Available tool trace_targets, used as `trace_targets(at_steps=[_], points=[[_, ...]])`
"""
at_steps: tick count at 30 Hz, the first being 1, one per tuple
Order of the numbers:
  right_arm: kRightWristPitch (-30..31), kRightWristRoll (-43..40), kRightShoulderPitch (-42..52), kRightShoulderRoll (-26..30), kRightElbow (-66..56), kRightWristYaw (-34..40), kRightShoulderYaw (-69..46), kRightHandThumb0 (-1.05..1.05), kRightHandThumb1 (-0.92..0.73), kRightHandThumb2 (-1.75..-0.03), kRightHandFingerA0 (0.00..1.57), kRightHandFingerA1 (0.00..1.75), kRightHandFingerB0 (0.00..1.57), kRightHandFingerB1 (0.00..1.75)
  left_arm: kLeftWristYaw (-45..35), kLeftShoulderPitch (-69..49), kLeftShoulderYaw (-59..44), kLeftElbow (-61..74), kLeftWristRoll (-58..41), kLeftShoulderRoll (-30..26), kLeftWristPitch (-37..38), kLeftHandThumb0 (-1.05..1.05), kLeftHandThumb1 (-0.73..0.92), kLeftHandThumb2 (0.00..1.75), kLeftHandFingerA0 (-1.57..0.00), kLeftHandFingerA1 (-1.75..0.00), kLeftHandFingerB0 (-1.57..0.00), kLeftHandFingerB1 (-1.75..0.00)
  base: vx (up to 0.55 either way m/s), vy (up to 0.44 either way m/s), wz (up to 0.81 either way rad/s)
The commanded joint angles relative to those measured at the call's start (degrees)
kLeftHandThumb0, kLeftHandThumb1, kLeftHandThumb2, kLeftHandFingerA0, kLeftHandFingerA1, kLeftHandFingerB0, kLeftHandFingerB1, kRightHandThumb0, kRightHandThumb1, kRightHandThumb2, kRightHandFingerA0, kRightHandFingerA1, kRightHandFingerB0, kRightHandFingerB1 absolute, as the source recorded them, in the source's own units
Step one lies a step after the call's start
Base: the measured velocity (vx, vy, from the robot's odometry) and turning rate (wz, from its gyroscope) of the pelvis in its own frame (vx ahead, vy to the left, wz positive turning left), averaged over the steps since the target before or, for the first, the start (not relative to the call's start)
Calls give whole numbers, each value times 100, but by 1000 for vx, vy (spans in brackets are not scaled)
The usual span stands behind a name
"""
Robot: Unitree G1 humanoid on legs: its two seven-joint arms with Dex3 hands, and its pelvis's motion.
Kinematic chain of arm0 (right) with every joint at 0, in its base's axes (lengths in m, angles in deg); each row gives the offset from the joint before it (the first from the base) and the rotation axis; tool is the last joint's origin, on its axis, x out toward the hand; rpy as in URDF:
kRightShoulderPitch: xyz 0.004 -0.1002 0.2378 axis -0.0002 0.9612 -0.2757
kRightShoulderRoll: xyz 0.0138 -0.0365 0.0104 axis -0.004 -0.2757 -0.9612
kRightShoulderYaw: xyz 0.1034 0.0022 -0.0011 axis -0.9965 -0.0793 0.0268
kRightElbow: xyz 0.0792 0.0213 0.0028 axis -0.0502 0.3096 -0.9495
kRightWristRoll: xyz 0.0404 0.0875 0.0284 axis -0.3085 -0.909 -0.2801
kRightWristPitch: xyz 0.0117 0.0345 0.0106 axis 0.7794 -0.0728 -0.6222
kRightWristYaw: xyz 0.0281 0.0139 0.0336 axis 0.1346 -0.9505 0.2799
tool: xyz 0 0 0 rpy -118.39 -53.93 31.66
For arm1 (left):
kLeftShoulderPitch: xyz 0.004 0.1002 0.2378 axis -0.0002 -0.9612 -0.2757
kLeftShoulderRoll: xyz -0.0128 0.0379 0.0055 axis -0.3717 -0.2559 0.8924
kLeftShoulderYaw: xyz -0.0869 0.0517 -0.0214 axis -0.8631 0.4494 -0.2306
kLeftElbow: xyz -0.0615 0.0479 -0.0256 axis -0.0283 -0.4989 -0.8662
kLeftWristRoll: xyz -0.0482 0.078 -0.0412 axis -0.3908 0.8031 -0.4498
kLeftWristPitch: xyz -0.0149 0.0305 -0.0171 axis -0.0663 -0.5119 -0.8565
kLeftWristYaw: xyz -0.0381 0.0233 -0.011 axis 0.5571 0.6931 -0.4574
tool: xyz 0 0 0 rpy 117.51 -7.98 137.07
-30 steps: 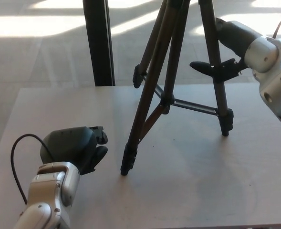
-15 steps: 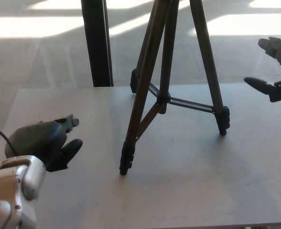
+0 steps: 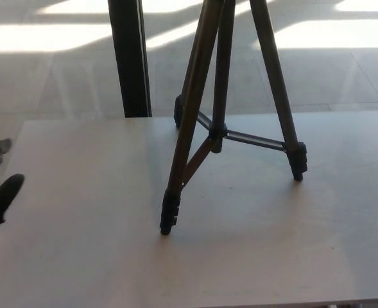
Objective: Use both hands of the robot to pick up the tripod lying in the middle of the desk and make it stand upright on the desk
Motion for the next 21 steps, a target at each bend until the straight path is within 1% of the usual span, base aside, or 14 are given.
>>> trace_targets(at_steps=[1, 3, 5, 9, 11, 12, 13, 14, 16, 17, 18, 19, 20, 21], points=[[-629, -958, 1267, 374, -113, -33, -2170, -105, -71, -62, 0, 0, 0, 0, -335, -996, -1995, 19, -1650, -18, 237, -86, 57, 95, 0, -31, -10, -10, 0, 0, 0], [-843, -1237, 1968, 345, -267, -162, -3258, -99, -72, -68, 0, 0, 0, 0, -261, -1423, -2733, -48, -1949, 148, 324, -87, 58, 96, 0, -32, -8, -11, 0, 0, 0], [-637, -1230, 2422, 192, -490, -36, -4005, -105, -60, -102, 0, 17, 0, 11, -212, -1693, -3296, -155, -2274, 361, 421, -81, 53, 95, 0, -47, -1, -36, 0, 0, 0], [-627, -1327, 3328, -715, -952, 735, -5642, -102, -62, -95, 0, 14, 14, 10, -144, -2294, -4465, -491, -2748, 666, 370, -83, 53, 94, 0, -54, 0, -51, 0, 0, 0], [-924, -1336, 3617, -1023, -835, 1164, -5977, -103, -65, -94, 0, 11, 5, 17, -19, -2471, -4769, -760, -2905, 761, 581, -82, 62, 70, 0, -55, 0, -53, 0, 0, 0], [-886, -1343, 3728, -1335, -695, 1626, -6227, -94, -61, -95, 0, 17, 11, 29, 185, -2565, -5022, -972, -2944, 880, 490, -90, 59, 98, 0, -68, 0, -48, 0, 0, 0], [-877, -1364, 3744, -1398, -699, 1678, -6270, -73, -55, -92, 0, 37, 0, 32, 240, -2583, -5130, -1127, -3064, 942, 626, -87, 58, 97, 0, -66, 0, -47, 0, 0, 0], [-905, -1359, 3784, -1472, -557, 1839, -6286, -81, -60, -97, 0, 25, 9, 37, 339, -2622, -5202, -1494, -3204, 986, 1009, -80, 77, 62, 0, -90, 0, -46, 0, 0, 0], [-949, -1342, 3822, -1548, -312, 2075, -6323, -81, -60, -97, 0, 25, 9, 37, 424, -2639, -5162, -1701, -3207, 1018, 1229, -80, 77, 62, 0, -90, 0, -46, 0, 0, 0], [-1200, -1436, 3843, -1610, 16, 2218, -6318, -78, -60, -97, 0, 28, 9, 38, 428, -2609, -5273, -1815, -3299, 1097, 1015, -92, 59, 98, -1, -69, 0, -49, 0, 0, 0], [-1469, -1627, 3770, -1778, 372, 2434, -6382, -70, -75, -62, 0, 39, 17, 32, 478, -2596, -5397, -1881, -3394, 1206, 904, -90, 60, 75, 0, -73, 0, -63, 0, 0, 0], [-1674, -1797, 3685, -2071, 713, 2668, -6349, -70, -57, -92, 0, 35, 10, 43, 615, -2648, -5492, -2161, -3498, 1439, 884, -84, 55, 97, 0, -59, 0, -55, 0, 0, 0], [-1751, -1962, 3557, -2224, 973, 2761, -6399, -70, -54, -89, 2, 41, 11, 45, 571, -2716, -5432, -2541, -3497, 1435, 1083, -84, 56, 97, 0, -59, 0, -53, 0, 0, 0], [-1814, -2125, 3398, -2453, 1125, 2872, -6465, -65, -69, -61, 0, 45, 18, 35, 649, -2692, -5340, -3175, -3394, 1296, 1321, -81, 54, 95, 0, -60, 0, -56, 0, 0, 0]])
